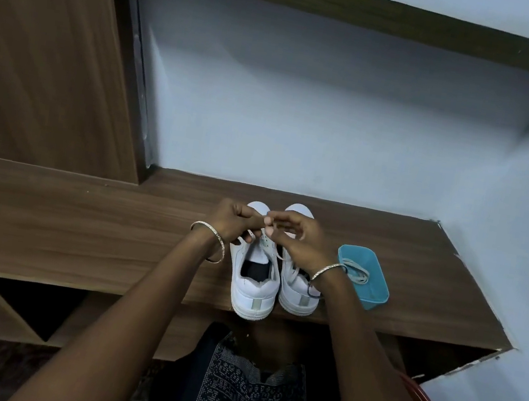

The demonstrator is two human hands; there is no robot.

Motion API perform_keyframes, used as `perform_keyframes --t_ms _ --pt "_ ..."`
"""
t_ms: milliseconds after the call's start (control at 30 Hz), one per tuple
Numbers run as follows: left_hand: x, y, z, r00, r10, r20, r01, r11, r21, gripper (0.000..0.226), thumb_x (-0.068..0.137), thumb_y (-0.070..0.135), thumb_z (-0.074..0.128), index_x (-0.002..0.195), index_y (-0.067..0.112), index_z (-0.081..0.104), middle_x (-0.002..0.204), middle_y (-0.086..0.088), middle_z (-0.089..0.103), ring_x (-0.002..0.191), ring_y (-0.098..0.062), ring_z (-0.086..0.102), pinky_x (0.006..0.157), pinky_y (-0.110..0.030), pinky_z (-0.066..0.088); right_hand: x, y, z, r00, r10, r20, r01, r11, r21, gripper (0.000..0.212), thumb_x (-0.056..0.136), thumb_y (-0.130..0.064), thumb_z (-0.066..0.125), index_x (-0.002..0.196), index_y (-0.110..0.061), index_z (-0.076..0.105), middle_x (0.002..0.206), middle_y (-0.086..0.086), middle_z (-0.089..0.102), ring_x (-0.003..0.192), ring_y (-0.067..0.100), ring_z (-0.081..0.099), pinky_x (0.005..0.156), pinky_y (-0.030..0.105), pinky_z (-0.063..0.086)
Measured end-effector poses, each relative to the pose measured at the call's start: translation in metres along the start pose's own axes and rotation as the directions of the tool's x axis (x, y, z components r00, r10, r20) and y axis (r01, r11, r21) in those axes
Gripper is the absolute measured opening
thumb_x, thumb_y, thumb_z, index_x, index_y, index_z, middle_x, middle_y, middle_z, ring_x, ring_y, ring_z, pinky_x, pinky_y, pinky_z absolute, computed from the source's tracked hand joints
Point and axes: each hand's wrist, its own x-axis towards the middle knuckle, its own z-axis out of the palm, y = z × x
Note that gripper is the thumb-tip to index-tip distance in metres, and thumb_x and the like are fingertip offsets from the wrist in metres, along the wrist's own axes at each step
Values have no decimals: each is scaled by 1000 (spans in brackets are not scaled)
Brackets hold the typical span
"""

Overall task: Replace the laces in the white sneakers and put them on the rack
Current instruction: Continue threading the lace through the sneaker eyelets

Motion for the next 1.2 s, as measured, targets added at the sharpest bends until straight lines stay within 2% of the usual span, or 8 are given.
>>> perform_keyframes --t_ms 167,300,433,567,667,800,967,1200 --pt "14 -6 5 995 -58 -81 57 998 -20 30 86 36 74 72 10 74 61 1 67 46 -7 52 45 -17 34 12 9 9 992 30 -126 -19 996 92 16 85 -1 74 100 2 75 88 18 75 72 20 71 74 28 59" --pt "32 -27 3 946 -70 -318 50 996 -71 40 91 39 67 61 13 71 65 1 72 57 -12 62 59 -27 50 25 23 8 949 138 -284 -106 986 126 6 87 -4 72 89 -4 78 81 16 75 66 20 67 68 29 57" --pt "43 -49 7 864 -129 -487 135 991 -22 32 90 27 65 61 12 65 63 -4 64 63 -20 56 64 -30 45 44 39 8 896 191 -400 -172 982 84 17 83 -7 71 72 -19 78 66 8 72 53 16 61 65 35 55" --pt "50 -63 20 867 -164 -471 183 983 -6 21 79 35 77 65 23 65 71 3 67 75 -22 65 73 -32 51 57 47 17 884 201 -423 -220 975 3 13 76 -12 72 71 -22 80 66 -2 74 63 15 68 69 35 60" --pt "49 -70 31 869 -179 -461 225 973 48 42 60 58 81 86 27 68 89 5 68 85 -19 65 80 -35 54 64 53 27 896 165 -413 -228 967 -109 8 76 -14 74 79 -14 81 77 2 77 78 16 71 80 32 57" --pt "49 -71 38 865 -109 -489 215 963 165 43 66 49 81 99 23 72 91 5 66 89 -18 64 84 -32 51 63 60 35 911 124 -393 -226 948 -224 4 78 -19 78 79 -17 81 81 1 77 82 18 71 78 31 56" --pt "46 -73 31 859 -91 -504 164 981 103 18 84 31 66 91 20 79 92 3 76 91 -15 67 75 -24 44 64 67 39 916 115 -385 -222 943 -247 4 78 -24 81 79 -20 80 80 -2 77 79 16 71 76 33 56" --pt "48 -88 26 883 -107 -458 101 994 -38 30 86 19 64 56 16 66 62 4 68 62 -10 61 62 -28 43 71 71 50 927 78 -367 -204 925 -320 4 80 -22 75 77 -20 76 81 -2 75 78 17 70 72 30 54"
